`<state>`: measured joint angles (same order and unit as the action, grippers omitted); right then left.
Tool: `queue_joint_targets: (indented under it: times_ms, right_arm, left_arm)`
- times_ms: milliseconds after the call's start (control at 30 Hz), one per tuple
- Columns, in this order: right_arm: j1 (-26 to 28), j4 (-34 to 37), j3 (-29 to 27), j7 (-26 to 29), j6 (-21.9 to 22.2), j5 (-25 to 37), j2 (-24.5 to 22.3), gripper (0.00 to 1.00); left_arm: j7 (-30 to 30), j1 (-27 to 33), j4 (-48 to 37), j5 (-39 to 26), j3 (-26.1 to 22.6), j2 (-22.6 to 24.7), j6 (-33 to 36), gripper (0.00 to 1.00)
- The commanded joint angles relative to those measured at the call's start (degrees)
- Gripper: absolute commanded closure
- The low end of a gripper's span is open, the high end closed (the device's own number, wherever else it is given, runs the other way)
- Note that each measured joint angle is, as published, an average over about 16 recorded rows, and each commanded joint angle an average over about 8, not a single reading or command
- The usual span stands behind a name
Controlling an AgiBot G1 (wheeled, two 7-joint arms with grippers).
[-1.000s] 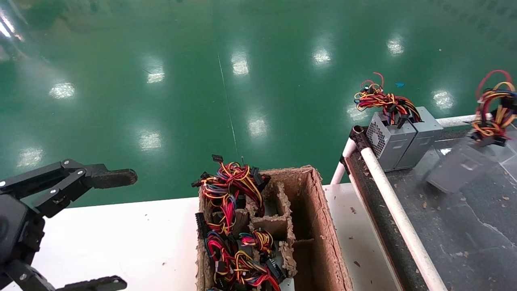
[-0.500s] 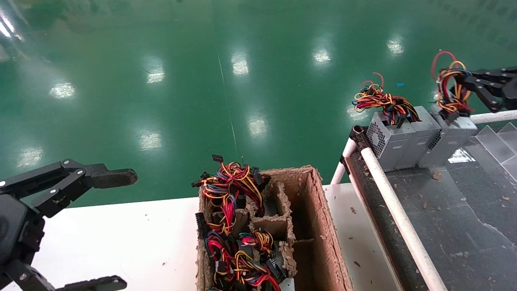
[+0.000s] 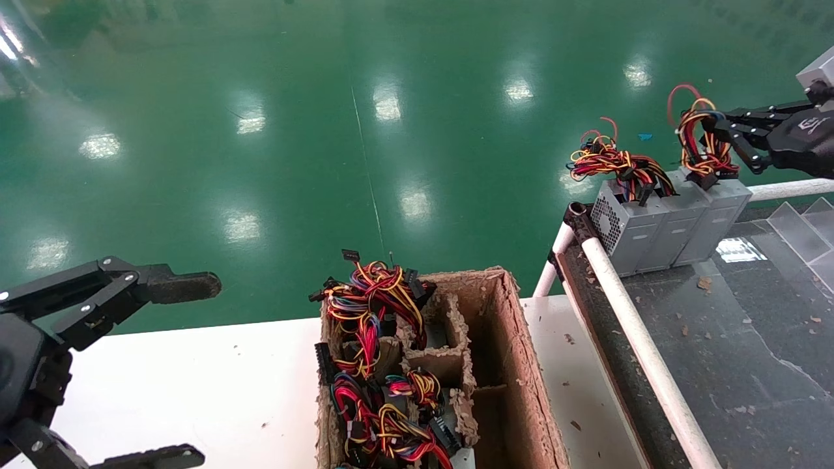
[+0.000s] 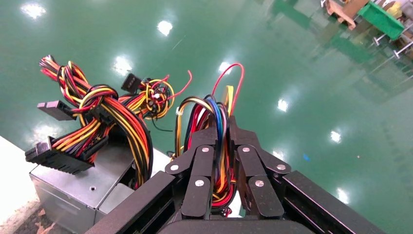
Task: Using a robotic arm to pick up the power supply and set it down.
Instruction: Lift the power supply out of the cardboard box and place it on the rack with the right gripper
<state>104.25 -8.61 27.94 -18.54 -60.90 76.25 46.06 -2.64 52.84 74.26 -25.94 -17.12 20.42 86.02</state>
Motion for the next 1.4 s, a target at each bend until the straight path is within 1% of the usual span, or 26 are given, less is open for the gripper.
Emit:
queue_joint_targets:
  times_ms: [33,333,667,833,1167,1300,1400]
  right_arm:
    - [0.46,1.02,0.21,-0.34,-0.03,0.31,0.41,0.00]
    - [1.91,3.78,0.73,-1.08,-1.58,1.06,0.16,0.00]
    - [4.14,5.78,2.27,0.21,-2.76,3.30,-0.09,0.00]
    - [5.48,6.02,2.44,0.59,-4.14,3.54,-0.67,0.00]
    - [8.09,5.93,-1.14,0.57,-8.72,-1.71,-3.53,0.00]
    - [7.05,4.47,-2.18,1.39,-10.22,-3.70,-4.10,0.00]
    - [5.14,1.67,-2.63,2.59,-10.85,-5.04,-4.42,0.00]
  left_arm:
    - [0.01,0.00,0.00,0.01,-0.01,0.00,0.00,0.00]
    - [0.03,0.02,0.00,0.03,-0.05,-0.02,-0.01,0.00]
    - [0.05,0.03,0.00,0.06,-0.10,-0.04,-0.02,0.00]
    - [0.06,0.04,0.00,0.07,-0.13,-0.04,-0.03,0.00]
    - [0.09,0.05,-0.01,0.10,-0.16,-0.06,-0.04,0.00]
    - [0.11,0.06,-0.05,0.11,-0.16,-0.05,-0.03,0.00]
    - [0.12,0.07,-0.08,0.11,-0.16,-0.05,-0.02,0.00]
